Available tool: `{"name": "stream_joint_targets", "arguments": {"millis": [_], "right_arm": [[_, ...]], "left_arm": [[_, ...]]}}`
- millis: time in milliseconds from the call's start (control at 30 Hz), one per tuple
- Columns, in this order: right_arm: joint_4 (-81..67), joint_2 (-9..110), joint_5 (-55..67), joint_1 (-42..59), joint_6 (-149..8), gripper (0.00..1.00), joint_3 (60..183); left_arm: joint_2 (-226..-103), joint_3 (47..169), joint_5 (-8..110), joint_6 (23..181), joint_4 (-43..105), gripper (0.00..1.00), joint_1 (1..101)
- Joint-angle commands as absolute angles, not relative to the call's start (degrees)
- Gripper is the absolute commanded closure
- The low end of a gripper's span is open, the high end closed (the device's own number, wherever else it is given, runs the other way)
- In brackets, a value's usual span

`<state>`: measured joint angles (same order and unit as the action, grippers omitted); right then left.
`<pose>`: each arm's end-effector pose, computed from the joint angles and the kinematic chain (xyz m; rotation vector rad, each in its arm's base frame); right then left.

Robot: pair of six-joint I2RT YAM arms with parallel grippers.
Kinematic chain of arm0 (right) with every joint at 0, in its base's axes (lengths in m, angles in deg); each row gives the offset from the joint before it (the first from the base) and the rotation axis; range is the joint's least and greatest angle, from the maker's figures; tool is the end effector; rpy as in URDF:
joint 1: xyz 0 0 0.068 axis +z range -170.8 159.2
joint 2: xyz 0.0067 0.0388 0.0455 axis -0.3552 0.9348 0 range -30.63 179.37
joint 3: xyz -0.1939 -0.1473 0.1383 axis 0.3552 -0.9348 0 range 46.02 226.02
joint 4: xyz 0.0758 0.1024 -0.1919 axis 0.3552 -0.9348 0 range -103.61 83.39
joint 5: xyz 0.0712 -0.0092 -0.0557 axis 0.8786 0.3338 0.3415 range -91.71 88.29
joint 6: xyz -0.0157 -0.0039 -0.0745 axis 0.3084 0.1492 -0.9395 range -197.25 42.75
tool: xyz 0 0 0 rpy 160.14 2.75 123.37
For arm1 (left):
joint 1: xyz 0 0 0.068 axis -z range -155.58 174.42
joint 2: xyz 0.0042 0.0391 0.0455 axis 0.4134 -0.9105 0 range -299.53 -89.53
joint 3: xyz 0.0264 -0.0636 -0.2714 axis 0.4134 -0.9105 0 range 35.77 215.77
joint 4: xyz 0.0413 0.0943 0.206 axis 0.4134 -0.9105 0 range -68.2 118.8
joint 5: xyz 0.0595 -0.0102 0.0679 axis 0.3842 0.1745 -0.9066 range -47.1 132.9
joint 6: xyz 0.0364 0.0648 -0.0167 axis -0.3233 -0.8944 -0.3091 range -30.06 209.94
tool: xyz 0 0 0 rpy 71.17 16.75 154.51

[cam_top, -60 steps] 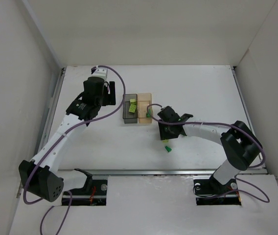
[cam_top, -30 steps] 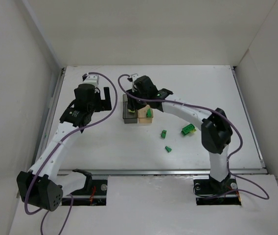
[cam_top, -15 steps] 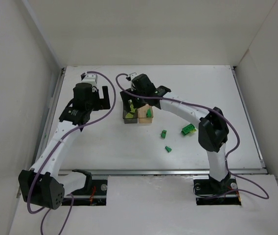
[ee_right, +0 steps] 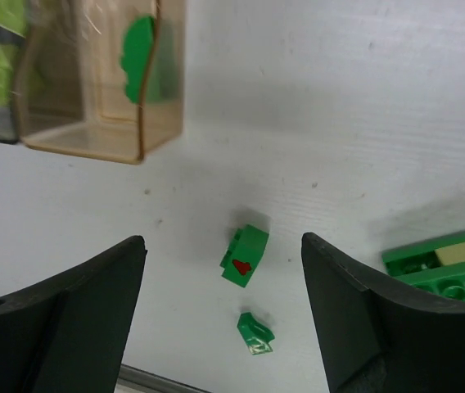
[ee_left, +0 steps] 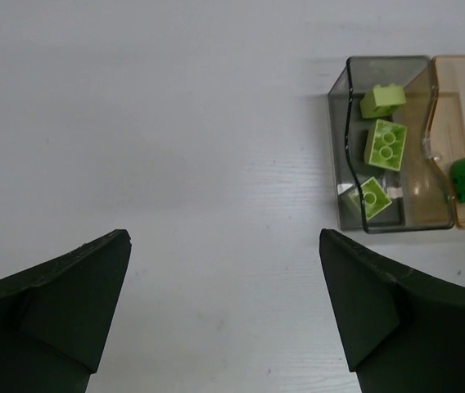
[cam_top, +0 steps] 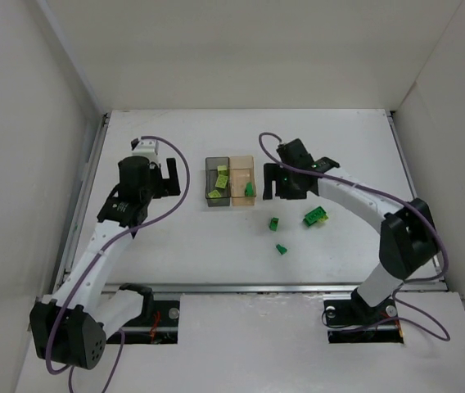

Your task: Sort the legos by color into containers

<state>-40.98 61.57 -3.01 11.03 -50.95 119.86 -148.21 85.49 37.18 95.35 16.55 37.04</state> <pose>0.2845 0.1749 0.2648 -0.1127 2.5321 0.3905 0.2219 -0.0431 0.3218 0.0558 1.9399 -0.1124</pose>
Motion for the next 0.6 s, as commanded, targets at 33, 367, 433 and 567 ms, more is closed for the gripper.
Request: {"name": "stream_joint_targets", "arguments": {"millis": [33,367,433,567], "right_arm": [[-40.9,66.6,-2.6,12.7,-48.2,0.2,117.2],[-38.5,73.7,-5.7,14.6,-48.8,0.26,115.3],[-38.5,74.2,-6.9,16.4,-48.8,0.31,114.8],[-37.6,74.2,-6.9,17.0,-47.5,0.6,113.1]], "left_arm": [[-145.0,82.5,36.6,95.7,19.8,0.01,36.7],[-142.2,81.5,36.5,96.9,18.7,0.01,36.7],[-142.2,81.0,37.1,96.9,19.2,0.01,36.7],[-142.2,80.9,40.3,98.8,19.2,0.01,35.3]]}}
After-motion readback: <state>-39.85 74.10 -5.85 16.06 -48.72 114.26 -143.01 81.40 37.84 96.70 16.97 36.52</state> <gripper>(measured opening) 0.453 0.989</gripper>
